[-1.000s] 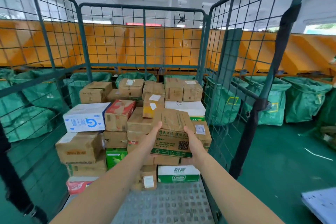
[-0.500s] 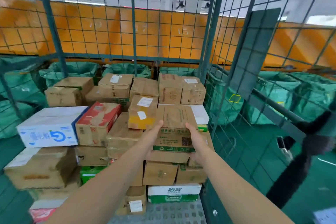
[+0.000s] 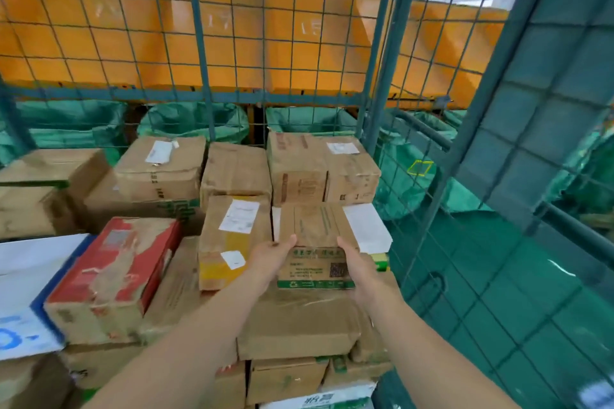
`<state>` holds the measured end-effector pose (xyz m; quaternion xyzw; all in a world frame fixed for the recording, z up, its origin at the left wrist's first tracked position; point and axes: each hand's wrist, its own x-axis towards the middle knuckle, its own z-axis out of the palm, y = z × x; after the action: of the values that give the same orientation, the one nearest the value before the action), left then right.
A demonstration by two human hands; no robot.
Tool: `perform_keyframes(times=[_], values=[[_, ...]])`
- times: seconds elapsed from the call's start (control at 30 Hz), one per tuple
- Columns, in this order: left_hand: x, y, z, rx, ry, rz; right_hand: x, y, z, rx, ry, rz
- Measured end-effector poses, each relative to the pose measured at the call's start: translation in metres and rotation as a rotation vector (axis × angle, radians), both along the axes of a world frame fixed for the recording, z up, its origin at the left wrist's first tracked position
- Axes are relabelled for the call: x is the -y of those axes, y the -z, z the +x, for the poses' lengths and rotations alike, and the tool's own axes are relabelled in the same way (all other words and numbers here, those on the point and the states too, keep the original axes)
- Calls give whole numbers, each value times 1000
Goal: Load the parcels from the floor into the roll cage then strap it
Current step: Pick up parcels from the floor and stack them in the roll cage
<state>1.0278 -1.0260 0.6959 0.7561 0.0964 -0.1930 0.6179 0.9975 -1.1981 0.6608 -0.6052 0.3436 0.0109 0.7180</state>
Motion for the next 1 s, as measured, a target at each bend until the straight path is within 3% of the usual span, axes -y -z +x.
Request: perform_keyframes(times=[0.17, 0.33, 0.6, 0.77, 1.0], values=[[9, 4, 50, -102, -57, -75, 6, 1, 49, -46, -112, -126], [21, 18, 96, -126, -77, -11, 27, 3, 99, -108, -218, -381], [34, 43, 141, -91, -127, 102, 31, 25, 148, -54, -212, -186], [34, 51, 153, 67, -123, 291, 34, 20, 157, -89, -239, -152], [35, 50, 154, 11, -115, 268, 36, 12, 143, -72, -342, -149]])
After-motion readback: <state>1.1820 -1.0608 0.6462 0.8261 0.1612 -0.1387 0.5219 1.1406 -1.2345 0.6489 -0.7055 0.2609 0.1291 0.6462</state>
